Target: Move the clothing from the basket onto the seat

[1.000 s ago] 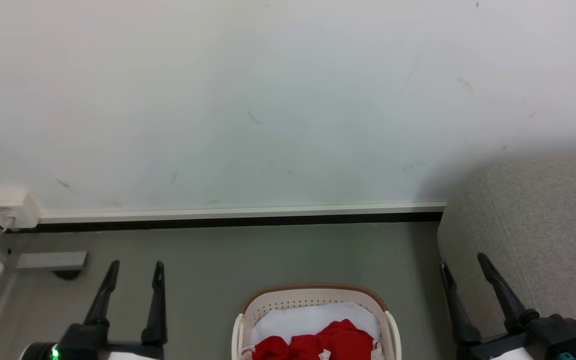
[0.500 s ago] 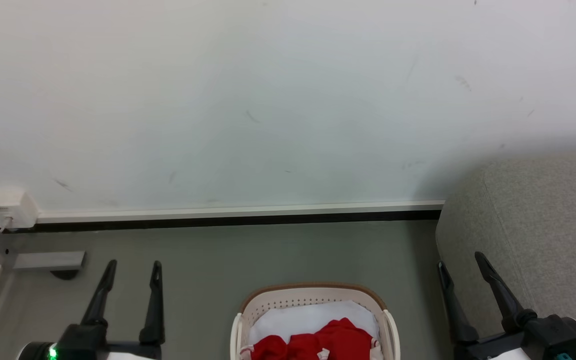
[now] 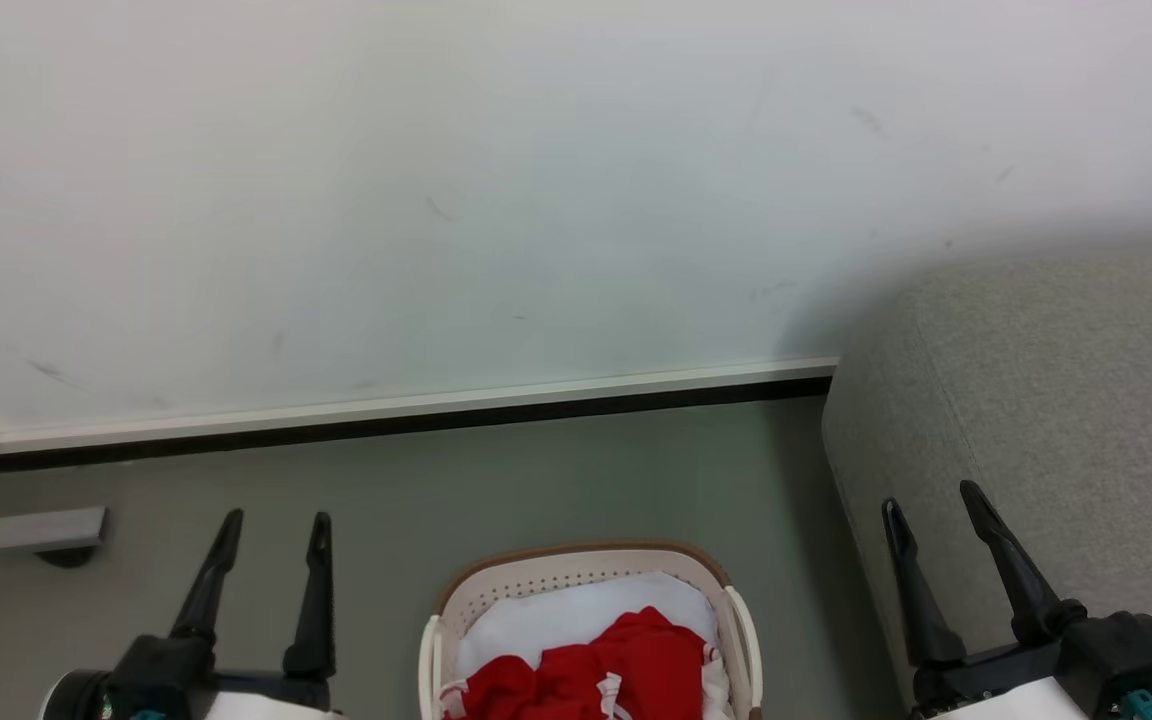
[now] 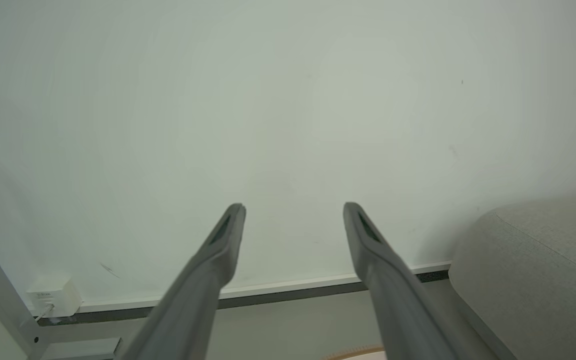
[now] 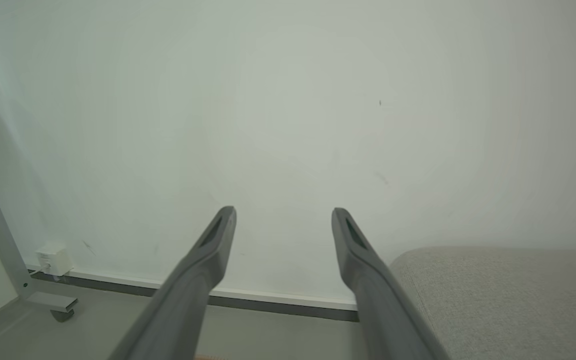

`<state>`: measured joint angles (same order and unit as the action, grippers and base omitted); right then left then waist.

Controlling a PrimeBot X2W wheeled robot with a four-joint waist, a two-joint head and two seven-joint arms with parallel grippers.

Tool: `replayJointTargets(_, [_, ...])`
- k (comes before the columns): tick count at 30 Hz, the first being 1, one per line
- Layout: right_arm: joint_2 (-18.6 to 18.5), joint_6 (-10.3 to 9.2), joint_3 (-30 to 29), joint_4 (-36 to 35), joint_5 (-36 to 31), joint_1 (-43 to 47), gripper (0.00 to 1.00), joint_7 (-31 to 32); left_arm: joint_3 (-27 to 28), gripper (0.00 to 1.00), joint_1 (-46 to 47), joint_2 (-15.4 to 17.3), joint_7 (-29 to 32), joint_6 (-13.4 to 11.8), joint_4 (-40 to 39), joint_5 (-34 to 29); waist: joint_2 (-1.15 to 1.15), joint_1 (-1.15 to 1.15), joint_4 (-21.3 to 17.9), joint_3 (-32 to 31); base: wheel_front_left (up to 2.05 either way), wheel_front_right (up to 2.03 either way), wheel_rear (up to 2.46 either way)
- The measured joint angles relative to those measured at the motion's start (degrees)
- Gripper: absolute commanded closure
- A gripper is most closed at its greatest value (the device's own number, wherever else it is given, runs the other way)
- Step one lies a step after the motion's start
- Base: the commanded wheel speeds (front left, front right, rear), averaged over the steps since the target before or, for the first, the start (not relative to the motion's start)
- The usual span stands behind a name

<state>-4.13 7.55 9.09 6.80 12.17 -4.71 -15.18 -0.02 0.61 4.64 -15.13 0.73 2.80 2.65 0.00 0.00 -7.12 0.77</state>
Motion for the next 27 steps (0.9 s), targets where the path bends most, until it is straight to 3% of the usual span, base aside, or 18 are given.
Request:
replayJointTargets(13, [0.41,0.0,-0.53,-2.65,2.22,-2.77,0.0,0.01,-0.67,0.0,5.32,0.85,-0.01,2.44,3.02,-1.55,0.0,0.0,-6.11,7.07,0.0,0.0,0.0])
replayJointTargets(27, [0.96,0.0,-4.02,-5.1,5.32,-6.97,0.0,0.0,-7.27,0.0,17.37,5.52,0.0,5.83,25.29,-3.18,0.0,0.01,-11.01,17.89,0.0,0.0,0.0])
